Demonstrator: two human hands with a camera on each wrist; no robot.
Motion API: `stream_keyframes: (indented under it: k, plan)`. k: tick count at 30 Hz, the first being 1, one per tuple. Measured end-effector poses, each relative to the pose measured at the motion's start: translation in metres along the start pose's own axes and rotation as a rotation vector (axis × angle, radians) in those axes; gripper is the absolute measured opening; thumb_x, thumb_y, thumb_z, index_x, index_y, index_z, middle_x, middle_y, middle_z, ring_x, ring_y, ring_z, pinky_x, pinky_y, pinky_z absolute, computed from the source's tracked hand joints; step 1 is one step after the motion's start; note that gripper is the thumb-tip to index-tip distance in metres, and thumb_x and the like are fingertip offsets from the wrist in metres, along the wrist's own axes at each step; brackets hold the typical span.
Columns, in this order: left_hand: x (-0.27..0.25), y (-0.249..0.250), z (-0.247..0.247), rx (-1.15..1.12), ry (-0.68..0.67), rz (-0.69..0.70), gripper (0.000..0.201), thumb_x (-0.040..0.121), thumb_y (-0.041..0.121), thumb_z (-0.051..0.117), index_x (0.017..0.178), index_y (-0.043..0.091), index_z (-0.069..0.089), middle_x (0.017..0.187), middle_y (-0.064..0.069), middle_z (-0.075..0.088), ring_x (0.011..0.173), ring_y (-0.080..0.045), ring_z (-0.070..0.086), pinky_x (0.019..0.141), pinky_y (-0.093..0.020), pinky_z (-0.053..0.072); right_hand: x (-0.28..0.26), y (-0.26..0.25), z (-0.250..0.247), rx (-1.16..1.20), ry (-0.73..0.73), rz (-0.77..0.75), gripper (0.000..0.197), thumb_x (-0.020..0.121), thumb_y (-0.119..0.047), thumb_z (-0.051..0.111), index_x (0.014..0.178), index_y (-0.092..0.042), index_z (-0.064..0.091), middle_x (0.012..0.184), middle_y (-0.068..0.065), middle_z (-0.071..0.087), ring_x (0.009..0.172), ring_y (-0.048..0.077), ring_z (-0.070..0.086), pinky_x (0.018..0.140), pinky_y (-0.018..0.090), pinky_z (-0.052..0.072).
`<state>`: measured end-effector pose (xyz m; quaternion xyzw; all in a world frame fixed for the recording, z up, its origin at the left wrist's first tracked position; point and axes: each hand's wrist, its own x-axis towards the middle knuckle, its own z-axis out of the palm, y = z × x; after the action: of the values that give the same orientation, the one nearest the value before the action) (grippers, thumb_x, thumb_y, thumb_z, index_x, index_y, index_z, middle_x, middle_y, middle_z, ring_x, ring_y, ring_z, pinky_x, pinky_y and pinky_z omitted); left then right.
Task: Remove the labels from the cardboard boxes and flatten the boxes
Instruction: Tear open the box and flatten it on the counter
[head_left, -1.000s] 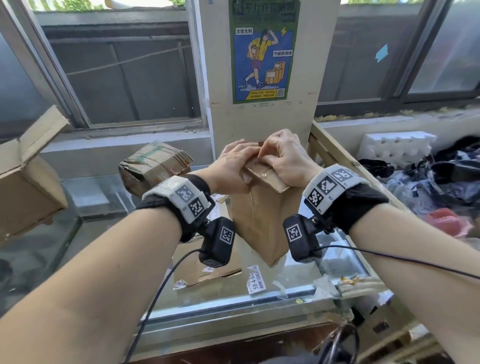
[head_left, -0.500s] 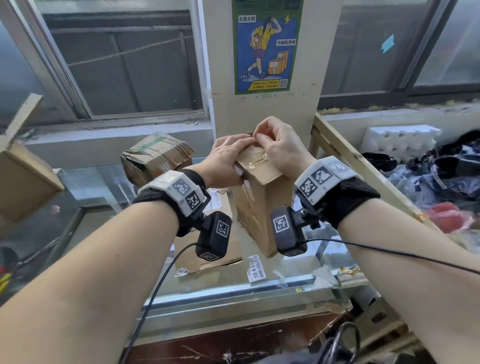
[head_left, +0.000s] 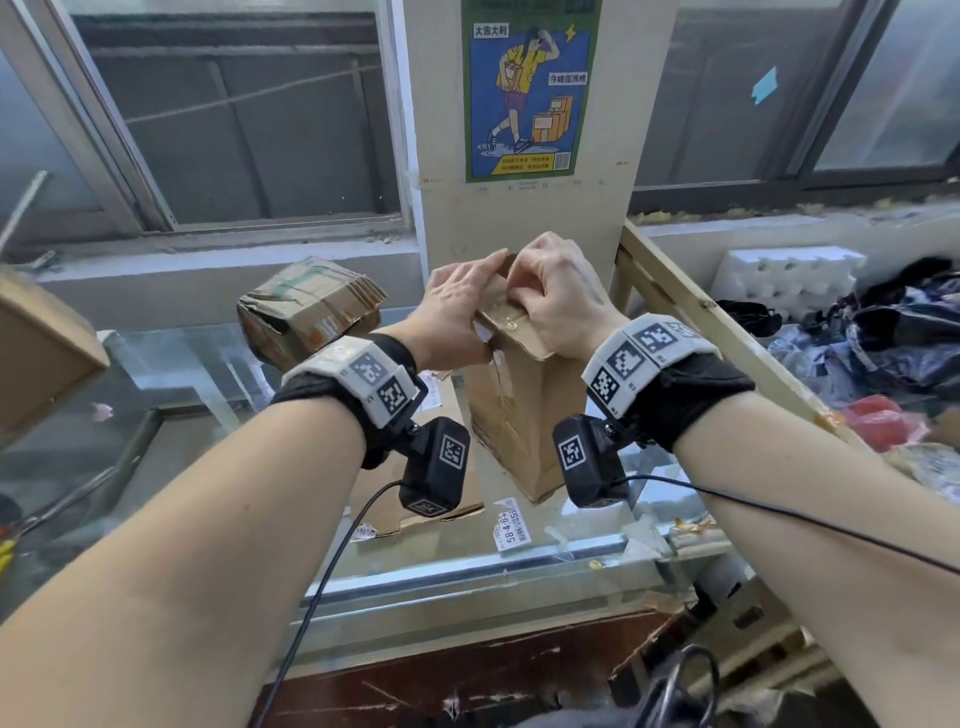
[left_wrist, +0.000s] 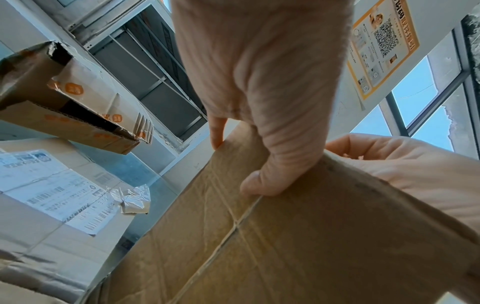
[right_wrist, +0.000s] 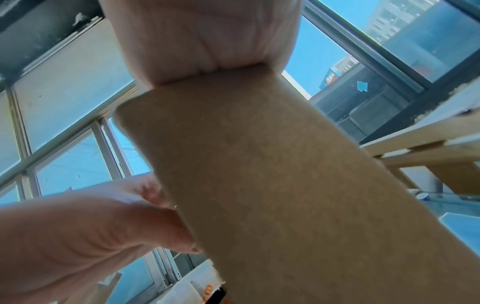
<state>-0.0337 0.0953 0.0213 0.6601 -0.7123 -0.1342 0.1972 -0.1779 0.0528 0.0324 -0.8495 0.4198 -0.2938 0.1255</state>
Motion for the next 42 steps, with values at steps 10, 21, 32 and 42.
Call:
stream_keyframes:
  k: [10,21,32,42]
  plan:
    - [0.010,0.002,0.001,-0.006,-0.022,-0.014,0.102,0.076,0.011,0.071,0.155,0.024,0.008,0.154,-0.001,0.024,0.142,-0.019,0.009,0.114,-0.027,0.011,0.004,0.002,-0.001,-0.031,-0.021,-0.002,0.027,0.094,-0.011,0.050,0.108,-0.016,0.072,0.102,0.011,0.058,0.101,0.022,0.053,0.086,0.021,0.035]
    - [0.017,0.005,0.004,-0.014,-0.009,-0.004,0.100,0.076,0.011,0.071,0.154,0.025,0.011,0.152,-0.001,0.026,0.141,-0.018,0.011,0.112,-0.026,0.013,0.006,0.011,-0.001,0.000,0.019,-0.023,0.024,0.091,-0.005,0.050,0.089,-0.008,0.074,0.094,0.008,0.059,0.099,0.023,0.054,0.086,0.027,0.040]
    - [0.017,0.003,0.004,0.002,-0.006,-0.016,0.098,0.075,0.010,0.070,0.153,0.026,0.014,0.151,-0.001,0.028,0.139,-0.019,0.012,0.113,-0.030,0.017,0.008,0.005,-0.003,0.035,-0.004,0.004,0.029,0.086,-0.002,0.052,0.098,-0.016,0.073,0.089,0.001,0.051,0.088,0.012,0.048,0.082,0.019,0.038]
    - [0.018,0.002,0.007,-0.036,0.005,0.001,0.100,0.074,0.010,0.070,0.154,0.027,0.012,0.152,0.001,0.027,0.140,-0.018,0.010,0.115,-0.034,0.015,0.006,0.005,-0.005,0.061,0.002,0.047,0.016,0.084,-0.007,0.058,0.083,-0.007,0.074,0.088,0.004,0.054,0.086,0.014,0.051,0.072,0.015,0.032]
